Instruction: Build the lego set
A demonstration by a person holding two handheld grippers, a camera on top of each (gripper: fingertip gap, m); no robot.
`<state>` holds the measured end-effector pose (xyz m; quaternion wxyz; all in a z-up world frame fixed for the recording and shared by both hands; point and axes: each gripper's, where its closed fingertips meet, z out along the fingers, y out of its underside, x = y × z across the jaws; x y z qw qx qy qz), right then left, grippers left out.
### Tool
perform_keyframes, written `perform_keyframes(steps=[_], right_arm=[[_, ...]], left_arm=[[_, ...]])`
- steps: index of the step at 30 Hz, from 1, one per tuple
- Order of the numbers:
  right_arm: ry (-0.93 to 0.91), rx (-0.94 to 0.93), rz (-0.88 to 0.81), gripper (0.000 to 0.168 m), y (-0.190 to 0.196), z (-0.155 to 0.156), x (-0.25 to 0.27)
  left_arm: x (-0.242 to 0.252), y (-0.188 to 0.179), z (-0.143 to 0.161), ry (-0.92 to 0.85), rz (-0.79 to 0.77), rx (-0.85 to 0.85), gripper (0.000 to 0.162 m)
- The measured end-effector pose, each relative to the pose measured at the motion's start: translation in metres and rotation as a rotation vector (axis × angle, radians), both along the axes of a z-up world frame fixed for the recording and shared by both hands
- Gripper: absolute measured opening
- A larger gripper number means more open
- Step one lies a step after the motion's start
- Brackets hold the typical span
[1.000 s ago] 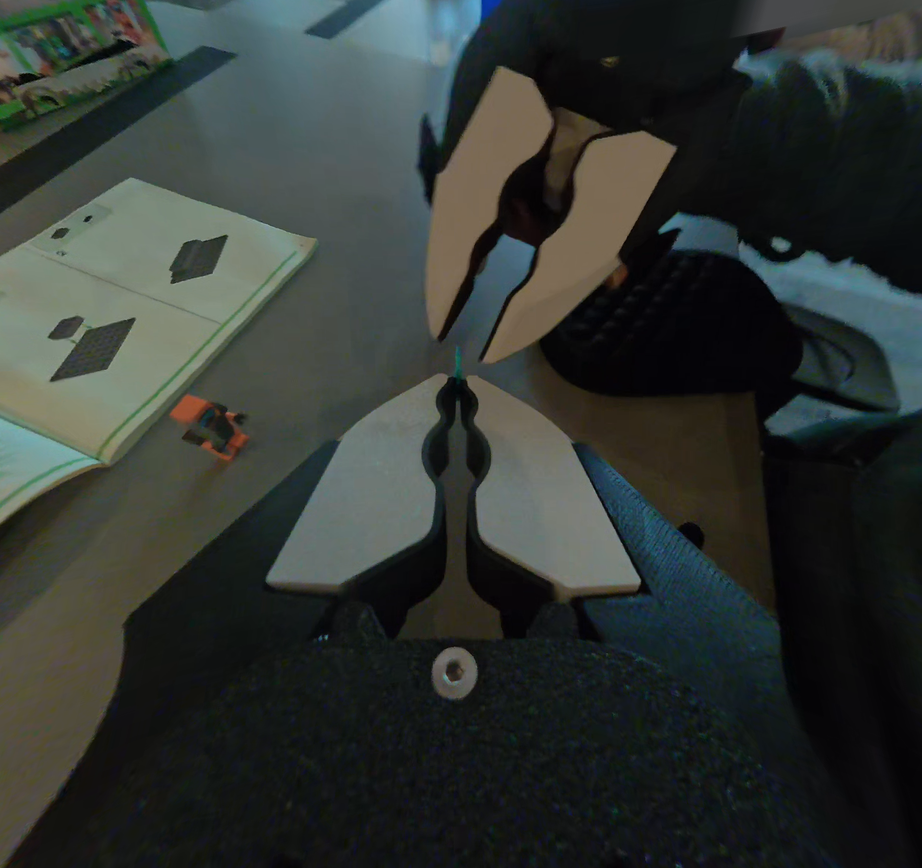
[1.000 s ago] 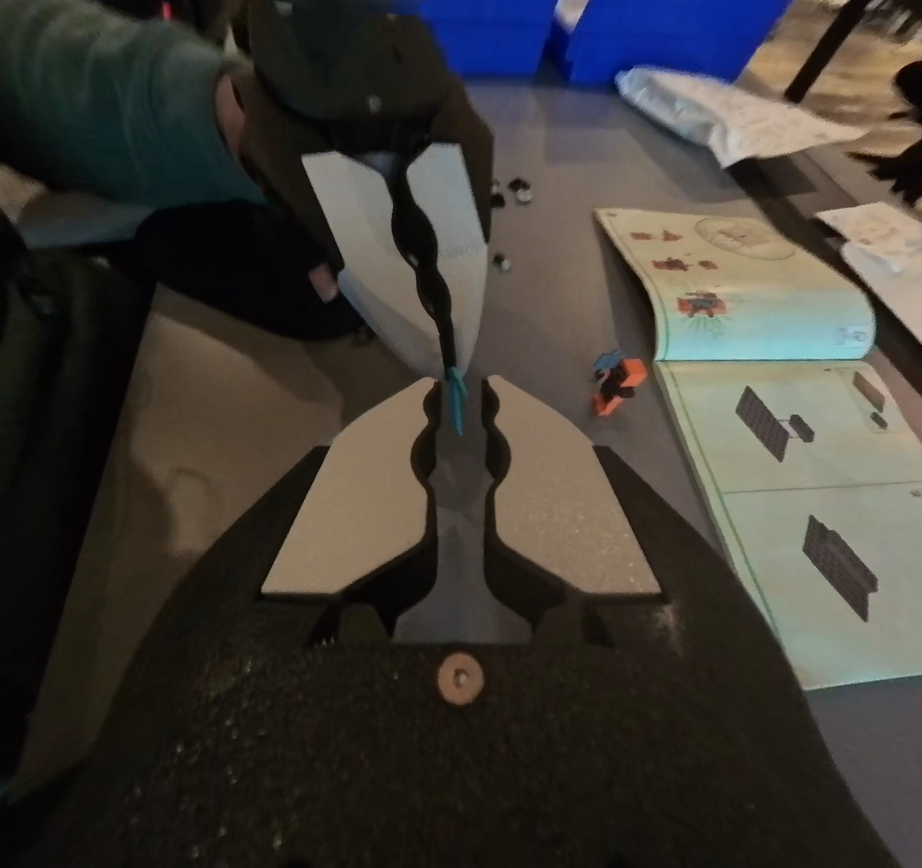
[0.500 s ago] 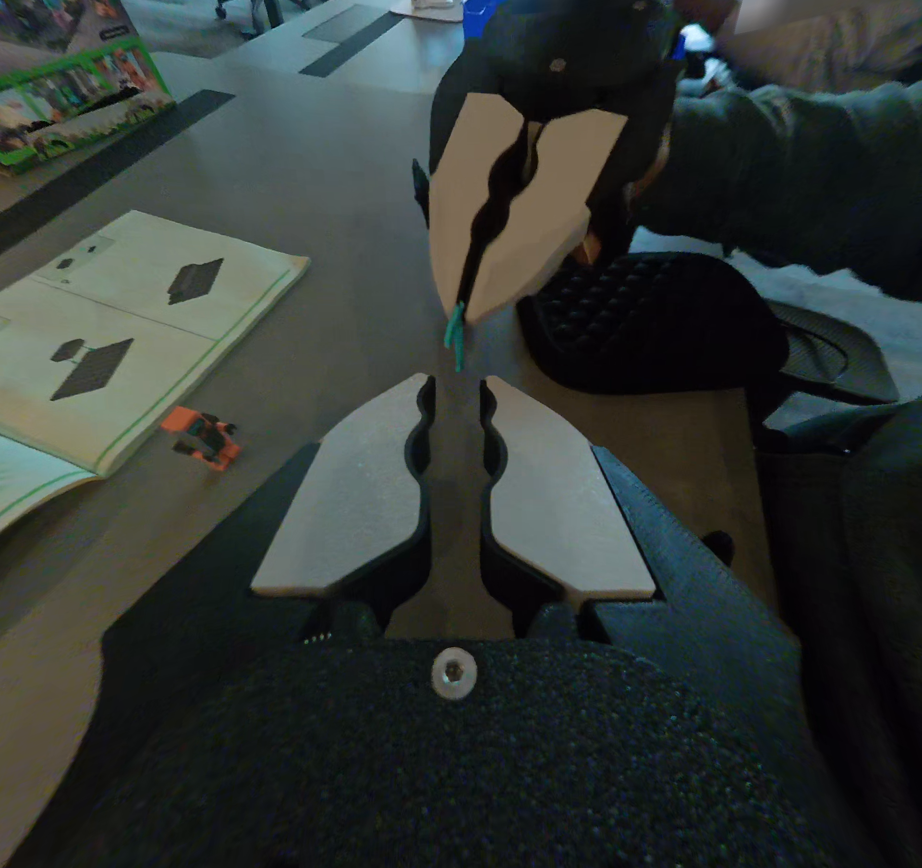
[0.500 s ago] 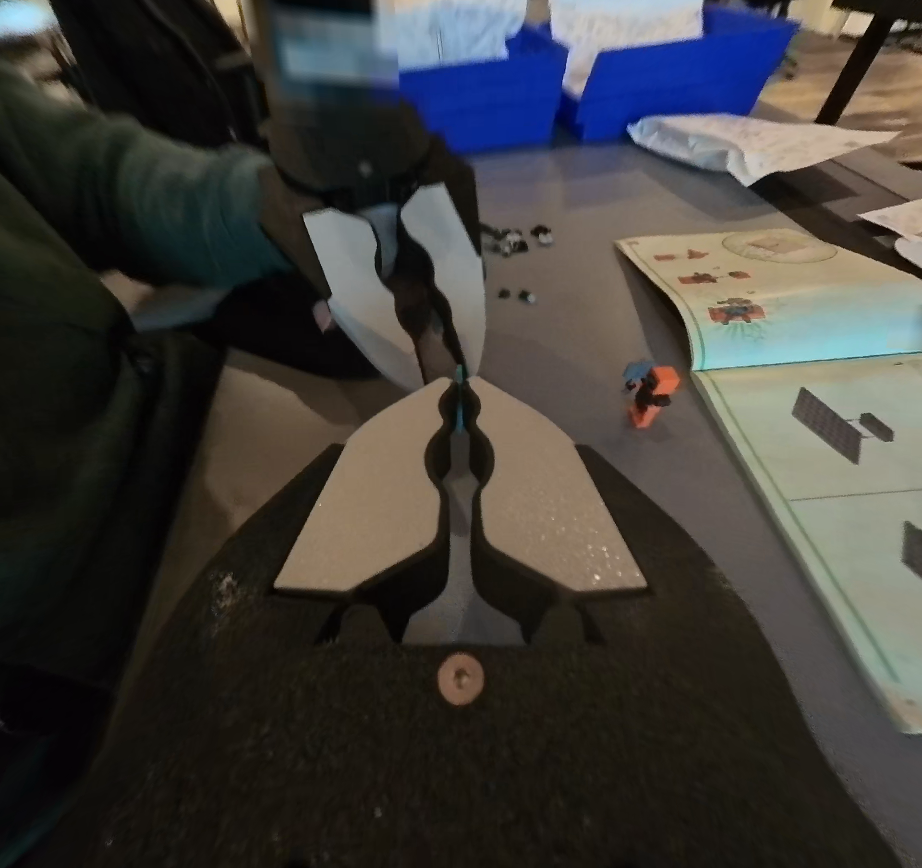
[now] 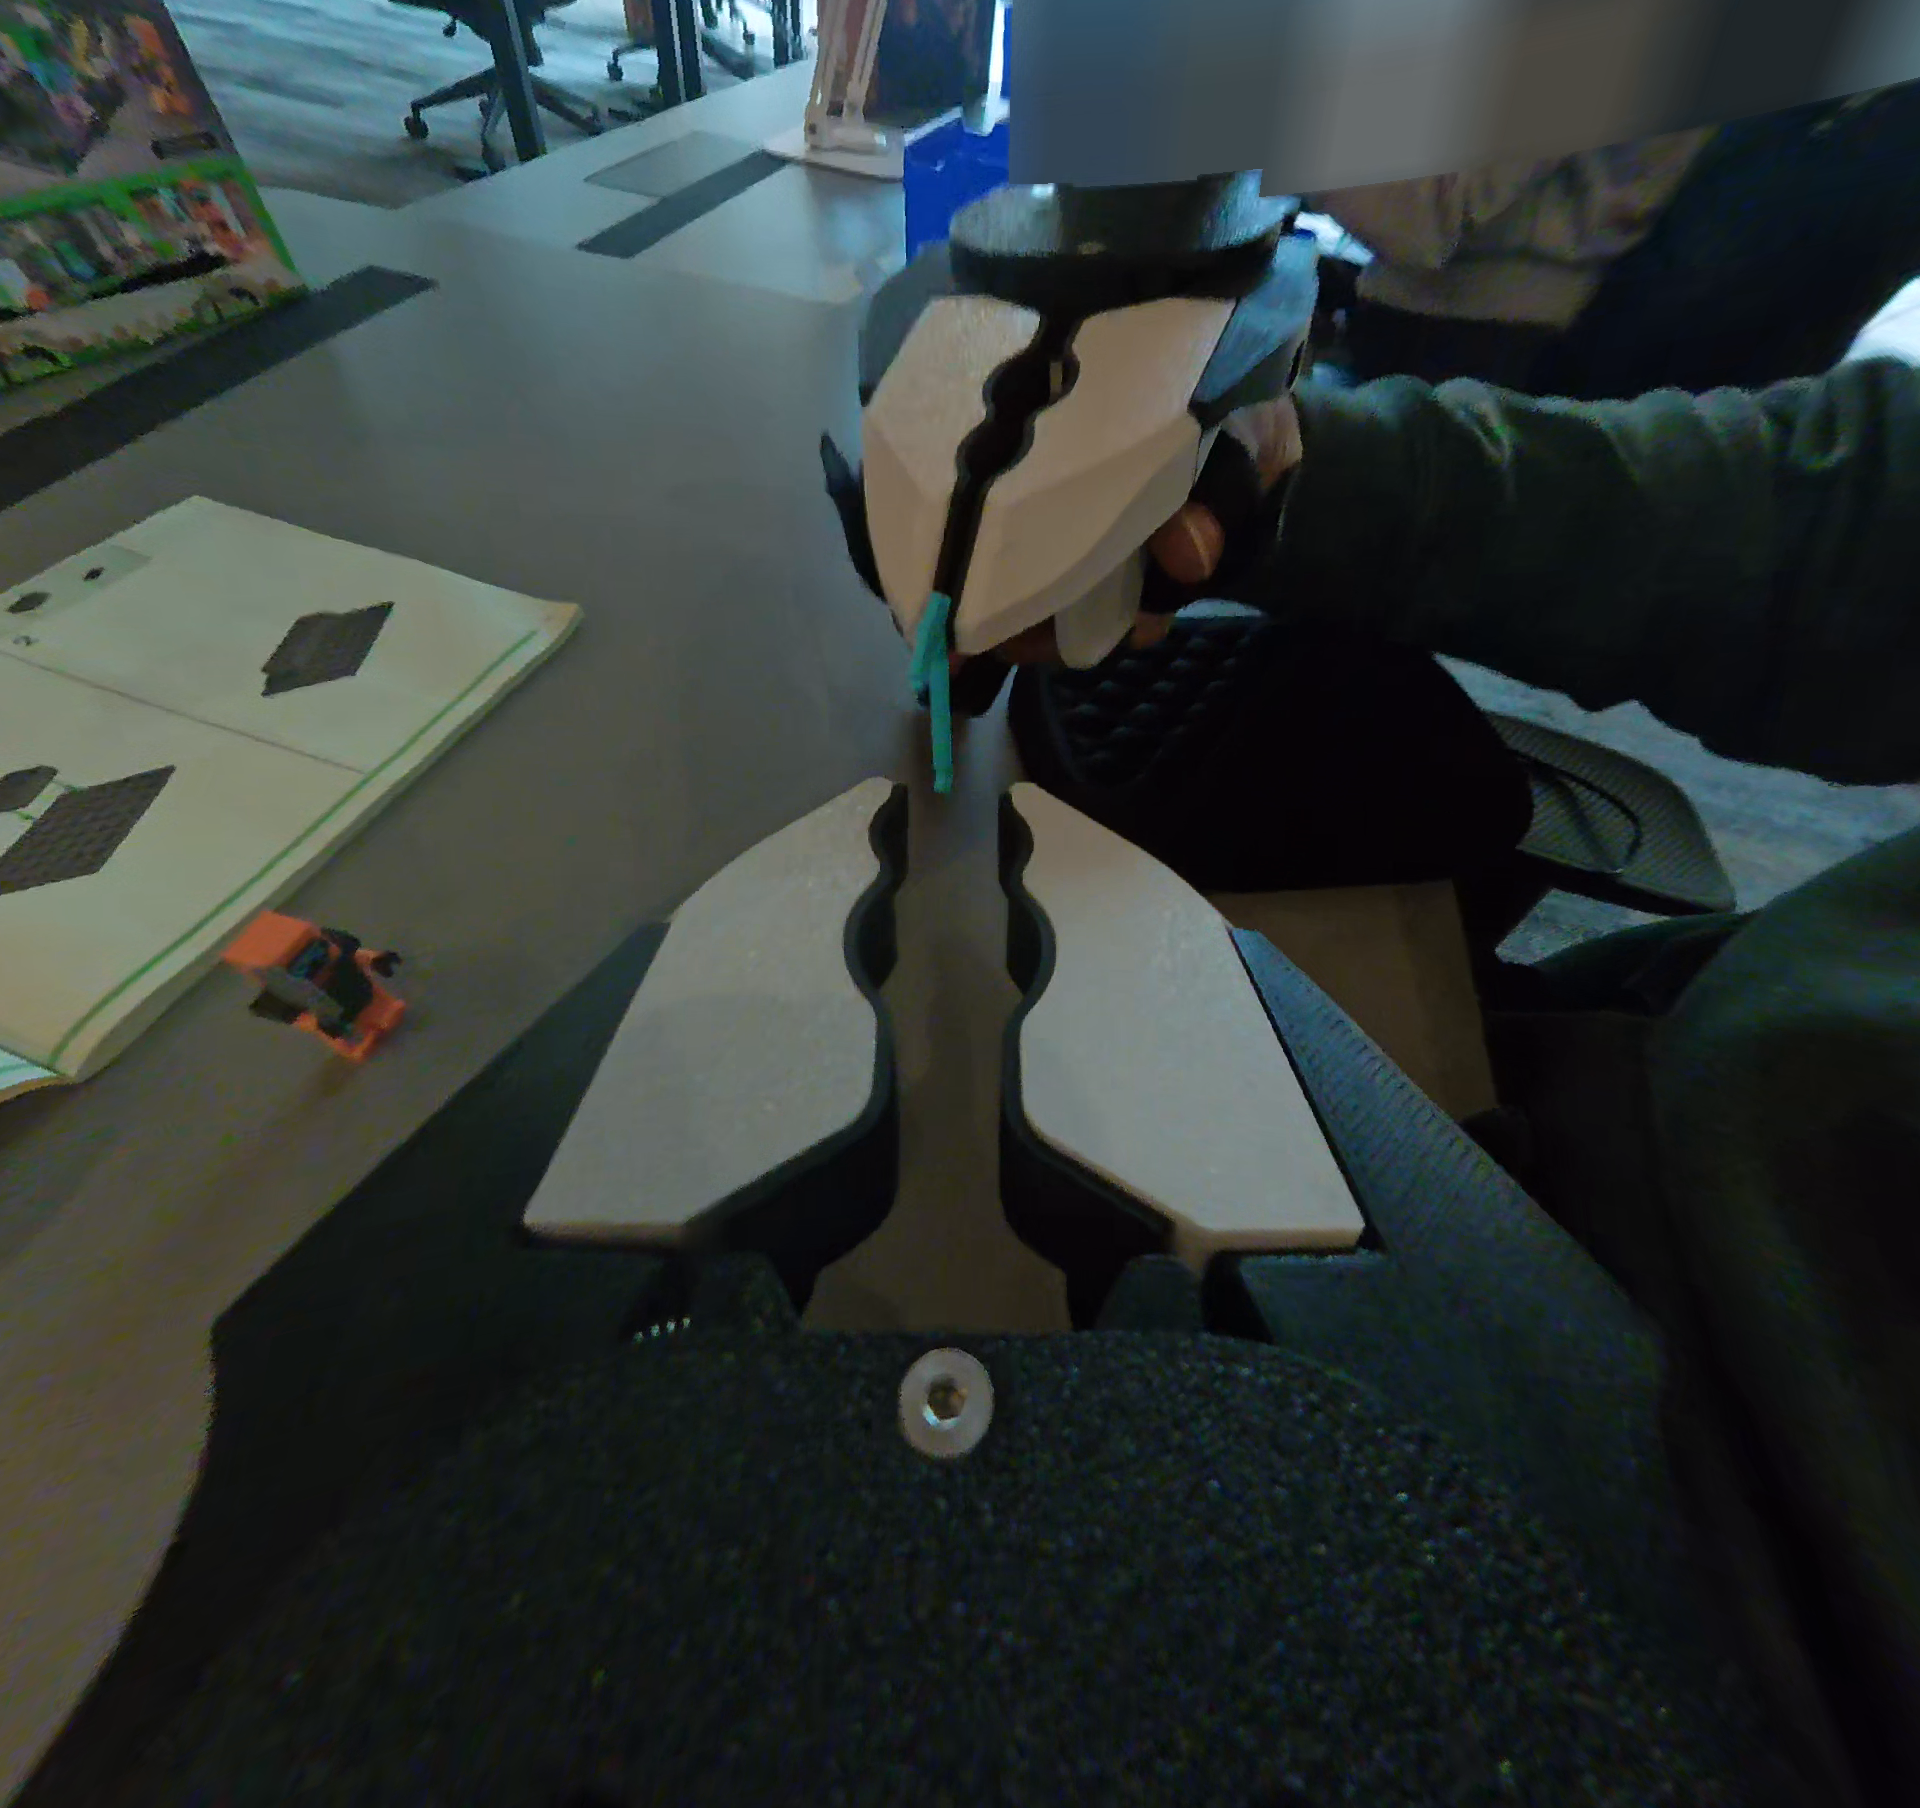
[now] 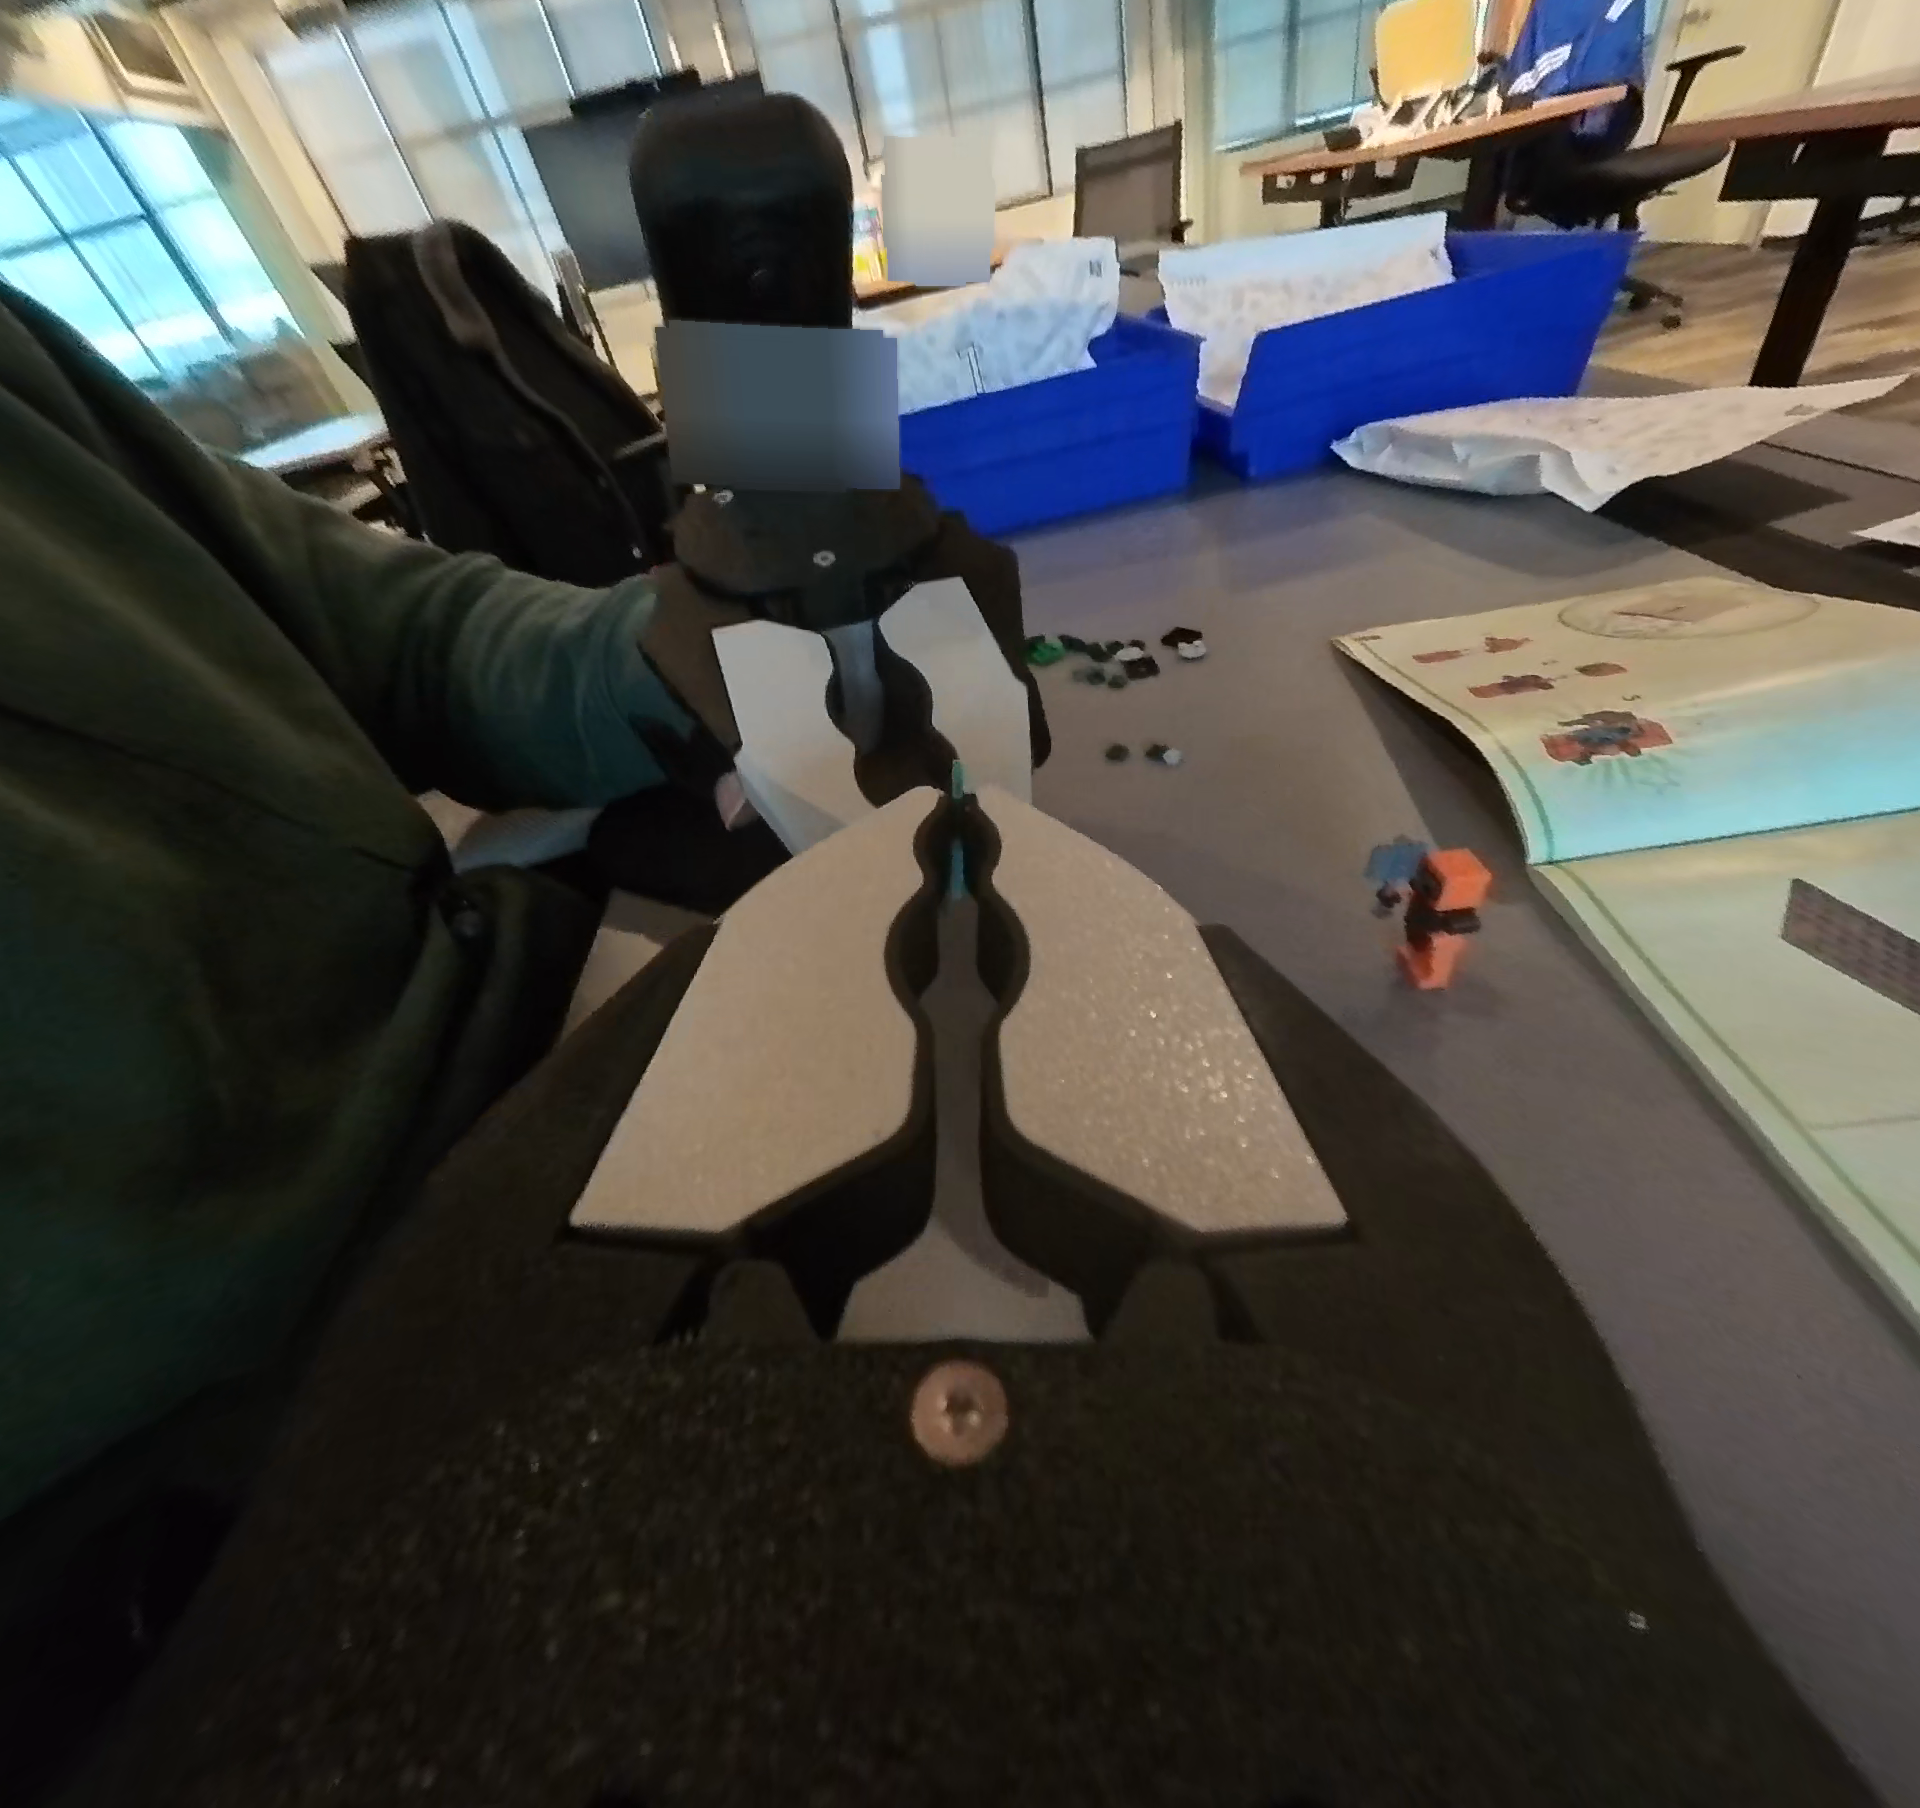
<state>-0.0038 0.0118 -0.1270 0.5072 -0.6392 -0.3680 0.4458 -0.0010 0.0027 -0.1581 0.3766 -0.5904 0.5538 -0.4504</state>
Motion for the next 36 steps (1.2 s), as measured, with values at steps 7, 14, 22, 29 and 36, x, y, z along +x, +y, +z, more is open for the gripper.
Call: perform_keyframes(steps=[7, 14, 22, 29, 36], right_arm=[[0.039, -0.006, 0.011, 0.001, -0.003, 0.0, -0.002], [0.049, -0.014, 0.015, 0.001, -0.005, 0.002, -0.001], [-0.136, 0.024, 0.029, 0.015, -0.007, -0.005, -0.005], [-0.18, 0.03, 0.078, 0.001, -0.009, -0.003, -0.01], [-0.278, 0.015, 0.151, 0.001, -0.01, -0.007, -0.011]], left_arm=[[0.002, 0.001, 0.009, -0.049, -0.002, -0.059, 0.008], [0.002, -0.001, 0.01, -0.039, -0.005, -0.028, 0.003], [0.0, -0.004, 0.002, 0.017, -0.012, 0.012, 0.003], [-0.004, -0.006, 0.004, -0.002, -0.017, 0.001, 0.003], [-0.01, -0.001, 0.01, -0.031, 0.008, 0.016, 0.013]])
